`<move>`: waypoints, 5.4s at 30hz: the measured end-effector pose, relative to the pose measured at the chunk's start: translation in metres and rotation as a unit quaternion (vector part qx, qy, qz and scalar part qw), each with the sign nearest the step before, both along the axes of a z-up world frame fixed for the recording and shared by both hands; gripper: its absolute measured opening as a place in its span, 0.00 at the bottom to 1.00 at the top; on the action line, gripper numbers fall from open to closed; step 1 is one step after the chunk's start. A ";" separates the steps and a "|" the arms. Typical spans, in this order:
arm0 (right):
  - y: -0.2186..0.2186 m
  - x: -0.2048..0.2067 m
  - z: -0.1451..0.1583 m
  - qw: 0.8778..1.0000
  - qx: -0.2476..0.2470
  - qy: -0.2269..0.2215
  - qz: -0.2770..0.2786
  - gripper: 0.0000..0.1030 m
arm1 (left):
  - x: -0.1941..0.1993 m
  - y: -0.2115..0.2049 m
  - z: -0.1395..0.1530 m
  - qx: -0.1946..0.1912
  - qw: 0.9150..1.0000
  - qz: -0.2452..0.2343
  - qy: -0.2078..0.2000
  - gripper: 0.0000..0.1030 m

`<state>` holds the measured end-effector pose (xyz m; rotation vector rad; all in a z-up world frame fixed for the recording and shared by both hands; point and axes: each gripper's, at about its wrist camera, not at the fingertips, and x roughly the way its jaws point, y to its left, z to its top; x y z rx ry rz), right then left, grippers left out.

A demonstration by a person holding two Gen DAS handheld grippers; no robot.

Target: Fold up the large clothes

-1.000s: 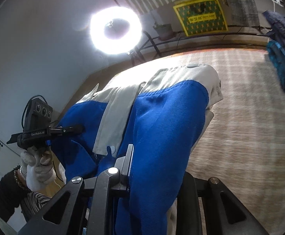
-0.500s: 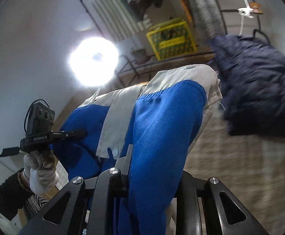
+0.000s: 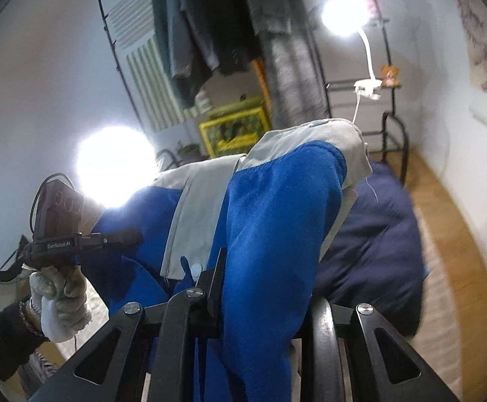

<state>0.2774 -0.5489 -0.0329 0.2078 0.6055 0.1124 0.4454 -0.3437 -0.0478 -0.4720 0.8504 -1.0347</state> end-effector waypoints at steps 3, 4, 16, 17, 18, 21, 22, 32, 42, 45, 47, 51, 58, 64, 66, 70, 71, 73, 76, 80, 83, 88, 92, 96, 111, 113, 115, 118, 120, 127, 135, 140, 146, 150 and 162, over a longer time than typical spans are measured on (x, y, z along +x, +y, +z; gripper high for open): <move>-0.023 0.017 0.017 1.000 -0.014 -0.015 -0.012 0.19 | 0.020 -0.030 0.012 -0.005 1.000 -0.002 -0.014 0.29; -0.030 0.022 0.021 1.000 -0.017 -0.020 -0.016 0.19 | 0.027 -0.040 0.016 -0.007 1.000 -0.002 -0.018 0.29; -0.103 0.097 0.013 0.997 -0.021 -0.045 -0.061 0.19 | 0.108 -0.118 -0.005 0.004 0.999 0.007 -0.031 0.29; -0.108 0.103 0.007 0.997 -0.015 -0.041 -0.061 0.19 | 0.112 -0.121 -0.010 0.006 1.000 0.008 -0.026 0.29; -0.113 0.109 -0.001 0.997 -0.009 -0.037 -0.061 0.19 | 0.119 -0.124 -0.019 0.010 1.000 0.009 -0.019 0.29; -0.124 0.131 -0.032 0.998 -0.001 -0.016 -0.061 0.18 | 0.140 -0.131 -0.051 0.032 0.999 0.011 0.006 0.29; -0.128 0.136 -0.042 0.998 0.001 -0.008 -0.063 0.18 | 0.146 -0.133 -0.061 0.040 0.999 0.015 0.013 0.29; -0.191 0.154 -0.121 0.988 0.078 0.050 -0.120 0.40 | 0.171 -0.133 -0.116 0.045 0.997 0.019 0.060 0.40; -0.202 0.152 -0.153 0.978 0.055 0.089 -0.178 0.56 | 0.162 -0.151 -0.118 0.111 0.992 0.031 0.054 0.47; -0.195 0.139 -0.132 0.979 0.039 0.068 -0.186 0.56 | 0.155 -0.142 -0.102 0.131 0.990 0.043 0.042 0.49; -0.193 0.126 -0.118 0.979 0.035 0.054 -0.195 0.56 | 0.150 -0.131 -0.094 0.129 0.989 0.055 0.041 0.49; -0.188 0.100 -0.091 0.976 0.042 0.033 -0.210 0.56 | 0.132 -0.108 -0.069 0.121 0.990 0.071 0.021 0.49; -0.158 0.061 -0.043 0.979 0.027 0.006 -0.202 0.56 | 0.085 -0.078 -0.003 0.123 0.989 0.078 -0.041 0.49; -0.120 0.016 0.011 0.981 0.018 -0.026 -0.191 0.56 | 0.031 -0.044 0.052 0.114 0.987 0.084 -0.079 0.49; -0.106 -0.001 0.028 0.982 0.015 -0.037 -0.186 0.56 | 0.009 -0.027 0.072 0.104 0.987 0.084 -0.086 0.49; -0.072 -0.040 0.066 0.983 0.007 -0.061 -0.174 0.56 | -0.038 0.004 0.103 0.094 0.987 0.077 -0.109 0.49; -0.066 -0.050 0.073 0.983 0.005 -0.067 -0.172 0.56 | -0.050 0.011 0.111 0.095 0.986 0.075 -0.116 0.49; -0.050 -0.072 0.088 0.983 0.002 -0.078 -0.169 0.56 | -0.077 0.032 0.129 0.093 0.985 0.074 -0.129 0.49; -0.026 -0.105 0.108 0.982 -0.007 -0.092 -0.165 0.56 | -0.110 0.058 0.150 0.091 0.983 0.076 -0.143 0.49; -0.001 -0.145 0.128 0.981 -0.016 -0.109 -0.161 0.56 | -0.161 0.094 0.182 0.089 0.977 0.079 -0.175 0.49; 0.015 -0.175 0.141 0.979 -0.019 -0.125 -0.159 0.56 | -0.195 0.115 0.201 0.091 0.973 0.077 -0.198 0.49; 0.037 -0.219 0.154 0.977 -0.028 -0.138 -0.159 0.56 | -0.240 0.147 0.224 0.088 0.971 0.075 -0.210 0.49; 0.058 -0.249 0.162 0.975 -0.046 -0.145 -0.160 0.56 | -0.269 0.168 0.233 0.085 0.968 0.078 -0.221 0.49; 0.071 -0.273 0.164 0.974 -0.054 -0.147 -0.162 0.57 | -0.293 0.187 0.239 0.089 0.966 0.082 -0.229 0.49; 0.157 -0.289 0.078 0.974 -0.097 -0.087 -0.187 0.88 | -0.342 0.217 0.148 0.168 0.956 0.091 -0.223 0.80; 0.163 -0.285 0.067 0.972 -0.102 -0.081 -0.194 0.89 | -0.342 0.216 0.133 0.181 0.951 0.099 -0.229 0.85; 0.170 -0.280 0.056 0.968 -0.118 -0.076 -0.206 0.94 | -0.344 0.215 0.116 0.190 0.948 0.107 -0.233 0.86; 0.181 -0.272 0.045 0.962 -0.139 -0.079 -0.223 1.00 | -0.342 0.209 0.096 0.204 0.943 0.113 -0.239 0.86; 0.187 -0.266 0.040 0.959 -0.150 -0.079 -0.228 1.00 | -0.339 0.205 0.086 0.210 0.941 0.113 -0.239 0.87; 0.203 -0.241 0.028 0.954 -0.170 -0.085 -0.232 1.00 | -0.316 0.187 0.066 0.210 0.937 0.126 -0.249 0.95; 0.200 -0.207 0.012 0.954 -0.152 -0.088 -0.241 1.00 | -0.295 0.164 0.052 0.218 0.926 0.148 -0.271 1.00; 0.200 -0.193 0.004 0.949 -0.157 -0.100 -0.255 1.00 | -0.278 0.154 0.045 0.212 0.927 0.154 -0.268 1.00; 0.191 -0.178 -0.006 0.948 -0.149 -0.099 -0.264 1.00 | -0.263 0.148 0.029 0.225 0.926 0.161 -0.257 1.00; 0.192 -0.172 -0.015 0.946 -0.157 -0.097 -0.267 1.00 | -0.255 0.146 0.020 0.230 0.928 0.161 -0.244 1.00; 0.191 -0.164 -0.027 0.946 -0.155 -0.088 -0.271 1.00 | -0.249 0.148 0.014 0.234 0.927 0.169 -0.239 1.00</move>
